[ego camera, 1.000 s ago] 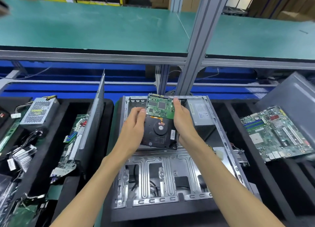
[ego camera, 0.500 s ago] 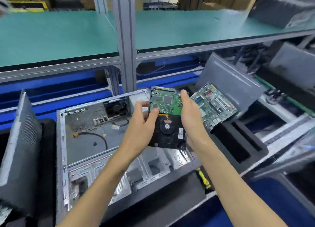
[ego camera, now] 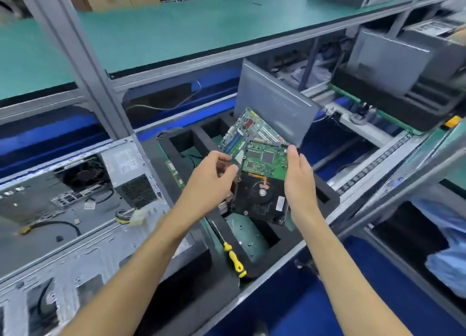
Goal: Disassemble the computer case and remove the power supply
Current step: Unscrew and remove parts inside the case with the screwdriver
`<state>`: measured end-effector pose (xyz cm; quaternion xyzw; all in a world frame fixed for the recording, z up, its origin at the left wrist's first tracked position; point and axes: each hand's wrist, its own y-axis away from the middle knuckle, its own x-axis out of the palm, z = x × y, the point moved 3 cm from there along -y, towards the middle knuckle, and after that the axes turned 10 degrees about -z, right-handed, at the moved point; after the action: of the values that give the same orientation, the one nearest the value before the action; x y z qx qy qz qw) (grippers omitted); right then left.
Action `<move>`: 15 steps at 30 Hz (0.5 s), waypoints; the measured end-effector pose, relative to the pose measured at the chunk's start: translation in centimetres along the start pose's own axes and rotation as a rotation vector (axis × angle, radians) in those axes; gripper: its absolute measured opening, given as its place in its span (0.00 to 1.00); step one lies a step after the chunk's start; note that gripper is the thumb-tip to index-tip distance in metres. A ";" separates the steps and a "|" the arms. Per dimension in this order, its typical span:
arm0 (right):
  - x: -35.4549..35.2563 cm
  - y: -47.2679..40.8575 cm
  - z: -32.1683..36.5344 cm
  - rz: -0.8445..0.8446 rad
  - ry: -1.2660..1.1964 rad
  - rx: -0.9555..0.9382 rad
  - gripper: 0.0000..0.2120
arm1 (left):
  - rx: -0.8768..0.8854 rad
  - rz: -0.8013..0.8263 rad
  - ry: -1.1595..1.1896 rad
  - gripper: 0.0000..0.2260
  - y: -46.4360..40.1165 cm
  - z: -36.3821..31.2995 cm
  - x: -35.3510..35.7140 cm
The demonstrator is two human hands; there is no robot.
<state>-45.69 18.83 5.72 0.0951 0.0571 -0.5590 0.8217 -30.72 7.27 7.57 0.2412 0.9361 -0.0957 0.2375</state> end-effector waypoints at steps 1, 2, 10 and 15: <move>-1.0 -1.1 -0.8 -0.020 0.005 0.013 0.31 | 0.008 -0.005 -0.019 0.06 -0.2 -0.2 1.2; -2.0 -2.4 -1.6 -0.031 0.001 0.027 0.31 | 0.013 -0.009 -0.033 0.06 -0.4 -0.4 2.7; -5.2 -7.5 -7.2 -0.023 0.021 0.096 0.23 | -0.108 0.057 -0.098 0.05 -1.1 0.7 10.1; -5.6 -8.8 -10.2 -0.040 0.089 0.043 0.26 | -0.121 0.100 -0.163 0.04 -1.5 2.4 12.8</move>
<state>-55.79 22.98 -3.88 0.1364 0.0833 -0.5716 0.8048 -40.36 10.46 -0.64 0.2642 0.9046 -0.0465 0.3313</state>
